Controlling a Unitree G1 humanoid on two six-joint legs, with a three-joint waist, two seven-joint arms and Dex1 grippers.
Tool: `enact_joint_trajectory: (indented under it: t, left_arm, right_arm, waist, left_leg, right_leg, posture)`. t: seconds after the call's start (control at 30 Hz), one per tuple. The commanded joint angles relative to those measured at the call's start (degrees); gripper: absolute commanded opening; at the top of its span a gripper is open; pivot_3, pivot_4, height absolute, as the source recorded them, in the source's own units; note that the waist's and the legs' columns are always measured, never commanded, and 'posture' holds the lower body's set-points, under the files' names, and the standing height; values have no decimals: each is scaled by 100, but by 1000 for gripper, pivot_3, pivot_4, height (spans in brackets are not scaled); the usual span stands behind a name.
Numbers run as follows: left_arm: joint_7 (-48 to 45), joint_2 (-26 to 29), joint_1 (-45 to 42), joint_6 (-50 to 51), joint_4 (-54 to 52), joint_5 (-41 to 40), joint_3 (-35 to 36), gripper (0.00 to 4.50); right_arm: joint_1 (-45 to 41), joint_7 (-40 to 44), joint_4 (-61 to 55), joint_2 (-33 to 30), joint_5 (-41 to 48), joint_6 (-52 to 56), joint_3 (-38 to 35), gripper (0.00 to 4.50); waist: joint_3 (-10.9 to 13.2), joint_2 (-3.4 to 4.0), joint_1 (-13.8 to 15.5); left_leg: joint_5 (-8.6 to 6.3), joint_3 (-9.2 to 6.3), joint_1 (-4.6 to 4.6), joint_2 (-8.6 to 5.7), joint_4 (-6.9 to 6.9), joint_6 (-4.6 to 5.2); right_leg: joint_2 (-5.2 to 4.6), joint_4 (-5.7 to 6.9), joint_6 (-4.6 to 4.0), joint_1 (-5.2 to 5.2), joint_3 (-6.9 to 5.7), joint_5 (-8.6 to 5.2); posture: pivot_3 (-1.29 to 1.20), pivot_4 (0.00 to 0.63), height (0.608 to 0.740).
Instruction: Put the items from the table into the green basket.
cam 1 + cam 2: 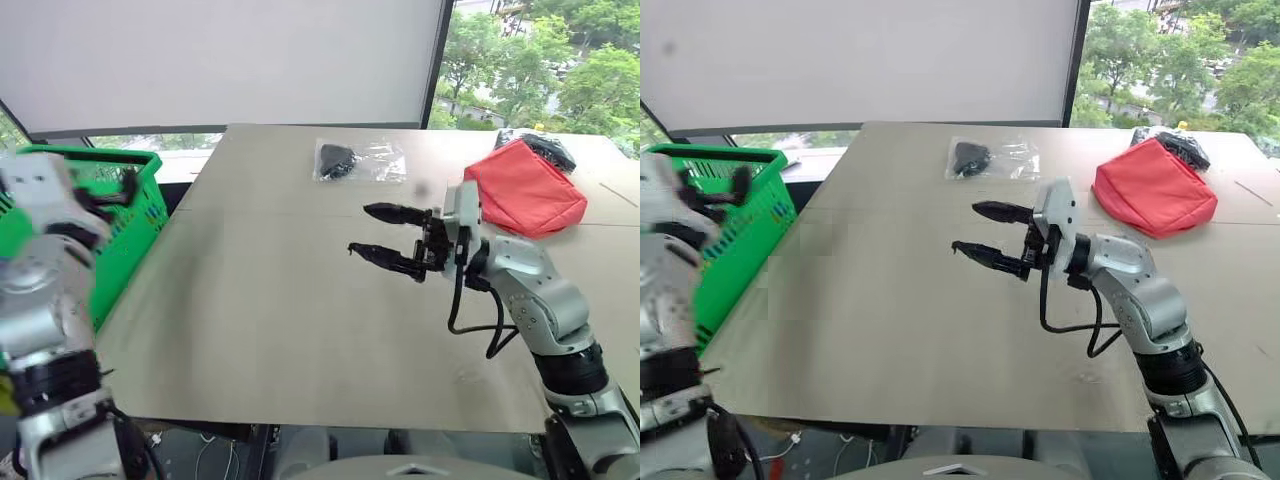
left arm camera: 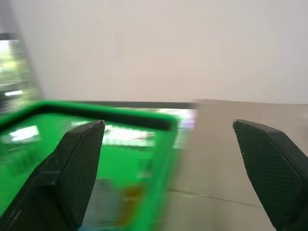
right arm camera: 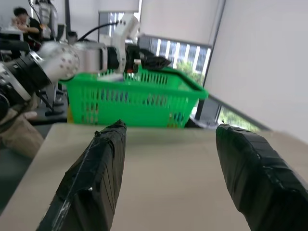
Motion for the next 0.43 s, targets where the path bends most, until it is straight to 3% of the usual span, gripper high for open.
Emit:
enact_joint_trajectory:
  t: [0.03,0.23,0.43]
  left_arm:
    - [-805,-285,857,148,-1386,-592,-560,4415]
    - [-1093,-588,2242,8,-1731,-146,-1511,4415]
    - [-1329,-753,2806,-547,-1452,199,-1644,4415]
  right_arm:
    - [360,33,132,-222,-9,-180,-411,3160]
    - [992,84,1251,-570,-782,-1118,-567,3160]
    - [1048,257,2187,-570,-1032,-1718,-617,3160]
  waist:
    - [0,1,-54]
    - [5,25,-145]
    - [13,40,-139]
  left_leg:
    - [0,0,1,0,0,0]
    - [-14,10,14,4,-11,27]
    - [-7,33,66,19,-4,20]
  right_leg:
    - [0,-2,0,0,1,0]
    - [10,-2,-1,4,12,-1]
    - [46,8,-2,51,36,-2]
  posture:
    - [-15,0,740]
    - [-32,0,740]
    - [-44,0,740]
